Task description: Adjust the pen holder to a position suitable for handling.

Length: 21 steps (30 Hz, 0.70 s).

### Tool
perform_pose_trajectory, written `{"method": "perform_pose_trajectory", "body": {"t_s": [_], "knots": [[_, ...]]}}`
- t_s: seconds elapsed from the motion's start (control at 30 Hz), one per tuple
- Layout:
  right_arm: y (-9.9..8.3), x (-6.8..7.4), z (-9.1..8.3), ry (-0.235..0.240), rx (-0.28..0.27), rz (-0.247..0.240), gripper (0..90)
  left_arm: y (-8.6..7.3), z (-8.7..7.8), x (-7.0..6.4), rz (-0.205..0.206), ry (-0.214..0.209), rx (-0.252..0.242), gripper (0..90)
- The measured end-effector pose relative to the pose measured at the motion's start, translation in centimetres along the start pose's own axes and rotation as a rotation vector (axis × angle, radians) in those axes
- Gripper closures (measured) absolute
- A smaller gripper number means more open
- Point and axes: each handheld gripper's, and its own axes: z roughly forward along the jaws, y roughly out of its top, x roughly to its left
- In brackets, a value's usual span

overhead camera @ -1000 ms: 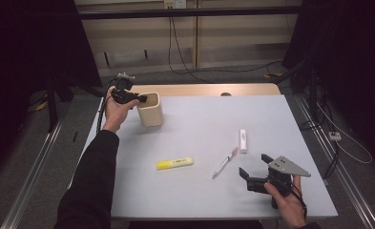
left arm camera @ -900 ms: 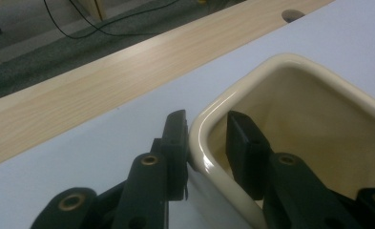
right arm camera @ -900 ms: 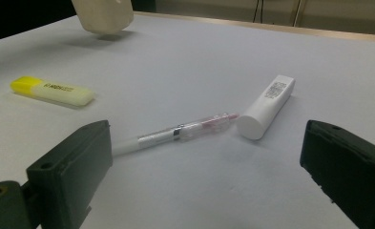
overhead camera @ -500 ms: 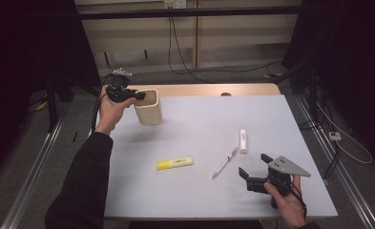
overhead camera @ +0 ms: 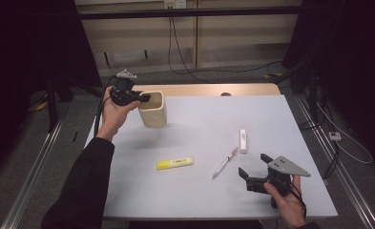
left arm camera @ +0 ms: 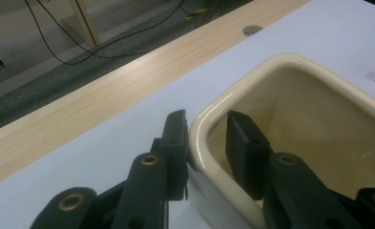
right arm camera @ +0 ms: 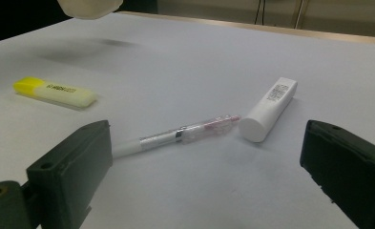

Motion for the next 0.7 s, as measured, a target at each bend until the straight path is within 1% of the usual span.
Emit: {"method": "perform_pose_trajectory", "body": {"t_s": [0.1,0.13,0.23,0.33,0.37,0.47,0.5,0.53,0.6,0.67,0.7], "knots": [[0.0,0.0,0.0,-0.001,0.000,0.001,3.5,0.2,-0.1,-0.6,0.022,-0.015,0.008,70.2],[0.0,0.0,0.0,-0.001,0.000,0.001,3.5,0.3,-0.1,-0.8,0.026,-0.015,0.010,70.2],[0.0,0.0,0.0,0.000,0.000,-0.002,3.5,0.5,0.1,-1.4,0.038,-0.030,0.005,70.2],[0.0,0.0,0.0,0.000,0.000,0.000,3.5,0.6,0.5,-2.0,0.035,-0.054,0.006,70.2],[0.0,0.0,0.0,0.000,0.000,-0.001,3.5,0.7,0.6,-2.2,0.040,-0.046,0.011,70.2],[0.0,0.0,0.0,0.001,-0.001,-0.002,3.6,0.8,1.2,-2.9,0.050,-0.045,0.018,70.2],[0.0,0.0,0.0,0.000,-0.002,-0.001,3.5,0.8,1.3,-3.0,0.047,-0.055,0.018,70.2],[0.0,0.0,0.0,0.001,-0.002,-0.002,3.5,0.7,1.6,-3.1,0.040,-0.049,0.006,70.2],[0.0,0.0,0.0,0.001,-0.003,-0.003,3.5,0.7,1.9,-3.3,0.031,-0.054,0.011,70.2],[0.0,0.0,0.0,0.003,-0.002,-0.004,3.5,0.8,2.3,-3.9,0.035,-0.052,0.008,70.2],[0.0,0.0,0.0,0.002,-0.002,-0.004,3.5,0.8,2.5,-4.2,0.043,-0.056,0.015,70.2]]}}
